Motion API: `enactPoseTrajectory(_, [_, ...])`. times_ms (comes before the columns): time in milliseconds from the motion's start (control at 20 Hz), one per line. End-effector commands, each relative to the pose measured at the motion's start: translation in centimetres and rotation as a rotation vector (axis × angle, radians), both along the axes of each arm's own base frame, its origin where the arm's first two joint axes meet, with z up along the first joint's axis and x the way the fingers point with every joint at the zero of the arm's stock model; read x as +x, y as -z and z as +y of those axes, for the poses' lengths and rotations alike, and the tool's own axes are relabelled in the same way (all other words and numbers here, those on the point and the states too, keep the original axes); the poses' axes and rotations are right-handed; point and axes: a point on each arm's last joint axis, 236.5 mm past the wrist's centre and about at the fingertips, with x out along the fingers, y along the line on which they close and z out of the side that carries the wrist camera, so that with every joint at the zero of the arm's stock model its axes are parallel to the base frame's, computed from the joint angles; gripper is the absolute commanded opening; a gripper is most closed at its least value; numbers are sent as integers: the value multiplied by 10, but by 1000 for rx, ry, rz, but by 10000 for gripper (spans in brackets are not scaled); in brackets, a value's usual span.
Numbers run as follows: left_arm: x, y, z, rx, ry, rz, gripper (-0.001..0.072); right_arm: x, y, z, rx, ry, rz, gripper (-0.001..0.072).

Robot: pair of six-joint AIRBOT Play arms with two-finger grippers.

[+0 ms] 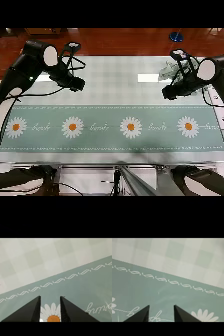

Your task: Fold the shirts.

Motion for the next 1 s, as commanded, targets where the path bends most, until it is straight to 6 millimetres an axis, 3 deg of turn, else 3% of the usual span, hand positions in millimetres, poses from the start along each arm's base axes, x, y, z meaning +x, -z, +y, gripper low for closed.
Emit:
enactPoseTrajectory(0, [0, 0, 0, 0, 1, 0, 331, 0, 0, 0, 1, 0, 0, 359])
enactPoseTrajectory(700, [0, 0, 0, 0, 1, 0, 331, 0, 0, 0, 1, 0, 0, 359])
enactPoseTrajectory(950, [3, 6, -2, 1, 1, 1, 331, 8, -3, 2, 10, -2, -38, 360])
